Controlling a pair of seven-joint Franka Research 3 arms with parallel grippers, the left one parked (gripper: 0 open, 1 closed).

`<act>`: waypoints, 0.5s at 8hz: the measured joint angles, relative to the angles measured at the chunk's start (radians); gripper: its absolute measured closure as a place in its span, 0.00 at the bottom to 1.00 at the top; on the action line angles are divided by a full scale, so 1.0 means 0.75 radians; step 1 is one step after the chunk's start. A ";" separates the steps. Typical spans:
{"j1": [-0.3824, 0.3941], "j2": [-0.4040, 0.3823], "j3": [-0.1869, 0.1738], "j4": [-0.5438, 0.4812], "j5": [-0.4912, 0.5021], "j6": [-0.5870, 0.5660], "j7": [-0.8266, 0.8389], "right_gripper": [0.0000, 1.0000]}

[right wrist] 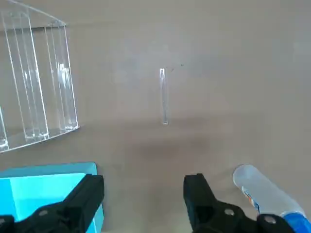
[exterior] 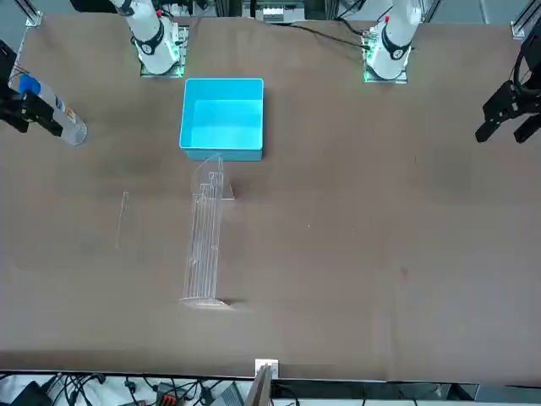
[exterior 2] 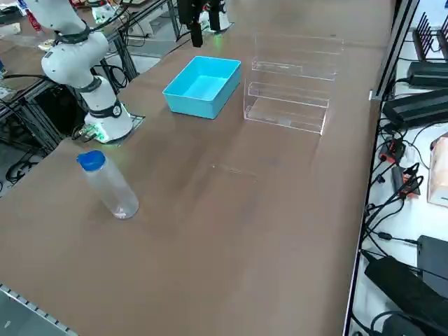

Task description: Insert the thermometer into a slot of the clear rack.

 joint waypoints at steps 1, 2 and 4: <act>-0.001 0.019 -0.001 -0.001 -0.005 0.011 -0.029 0.00; -0.002 0.046 -0.003 -0.006 -0.009 0.047 -0.056 0.00; -0.010 0.124 -0.006 -0.052 -0.010 0.194 -0.094 0.00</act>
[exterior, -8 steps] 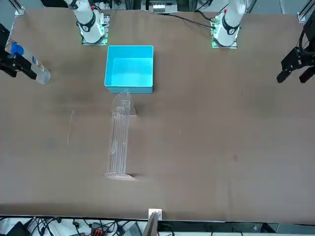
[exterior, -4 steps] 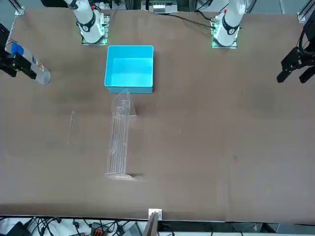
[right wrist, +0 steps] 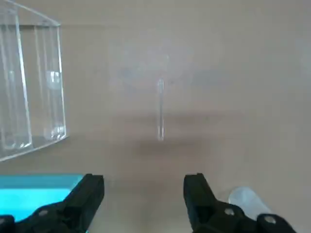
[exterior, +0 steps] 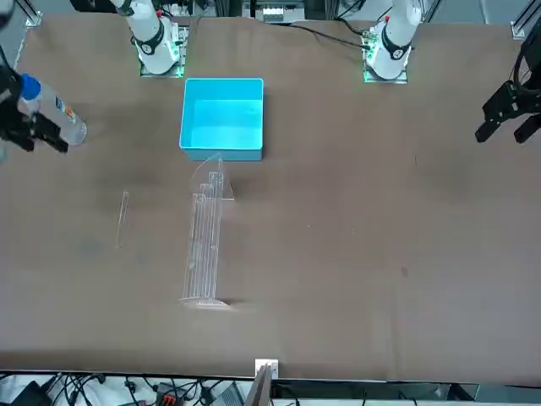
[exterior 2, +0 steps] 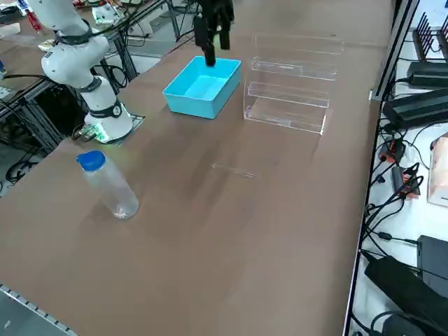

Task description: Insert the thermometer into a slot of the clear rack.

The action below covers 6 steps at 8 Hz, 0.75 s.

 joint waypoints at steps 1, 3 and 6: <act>-0.005 0.046 -0.001 -0.050 0.000 0.108 -0.005 0.00; -0.036 0.155 -0.003 -0.140 -0.001 0.297 -0.007 0.00; -0.053 0.328 -0.003 -0.176 0.001 0.452 -0.009 0.00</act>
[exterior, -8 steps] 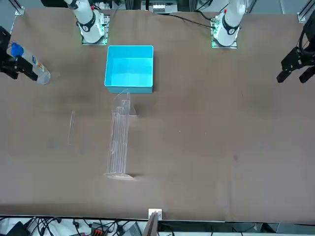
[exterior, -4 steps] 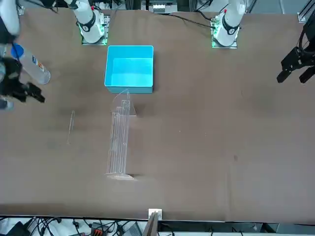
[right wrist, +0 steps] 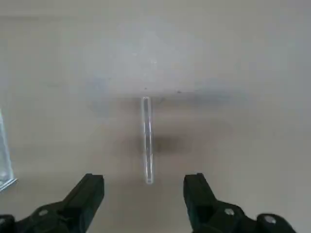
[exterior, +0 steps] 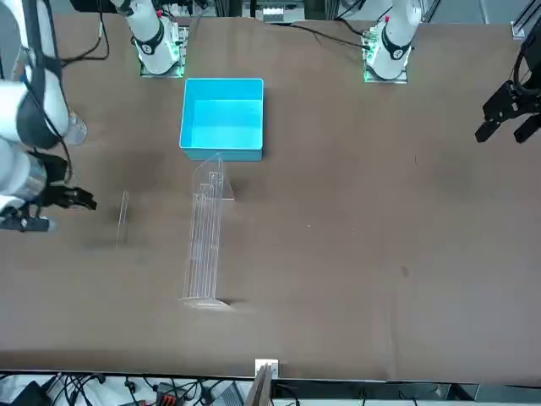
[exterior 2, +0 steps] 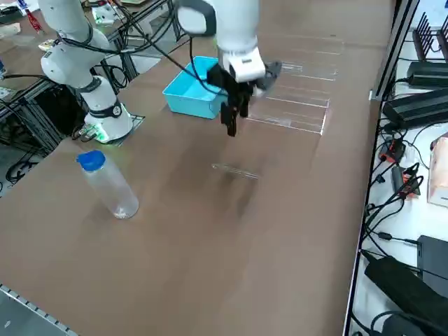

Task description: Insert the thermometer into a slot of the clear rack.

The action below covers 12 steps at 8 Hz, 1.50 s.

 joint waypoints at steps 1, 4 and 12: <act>0.000 0.038 0.001 -0.025 0.001 0.071 0.000 0.00; 0.001 0.103 0.002 -0.145 0.002 0.265 0.002 0.04; -0.001 0.273 0.004 -0.163 0.097 0.438 0.002 0.14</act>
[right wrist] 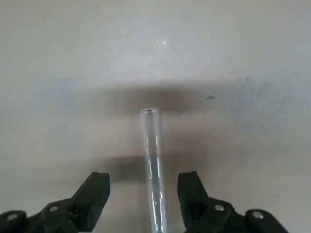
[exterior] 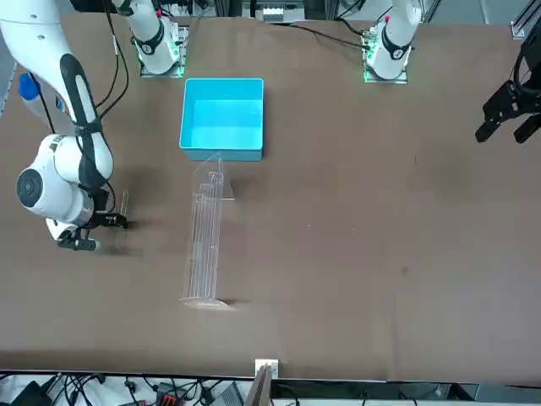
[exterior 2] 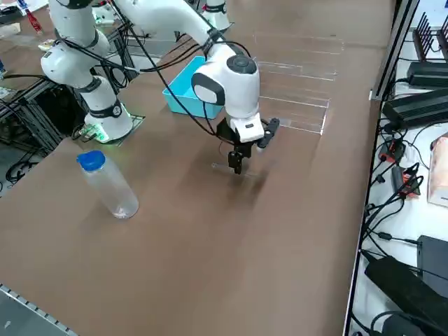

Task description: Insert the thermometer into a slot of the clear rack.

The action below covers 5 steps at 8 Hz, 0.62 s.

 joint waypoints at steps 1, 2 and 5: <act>-0.001 0.013 0.000 0.000 0.000 0.013 0.000 0.15; -0.001 0.023 0.000 -0.001 0.000 0.027 -0.009 0.15; -0.032 0.044 -0.001 -0.023 0.000 0.069 -0.105 0.15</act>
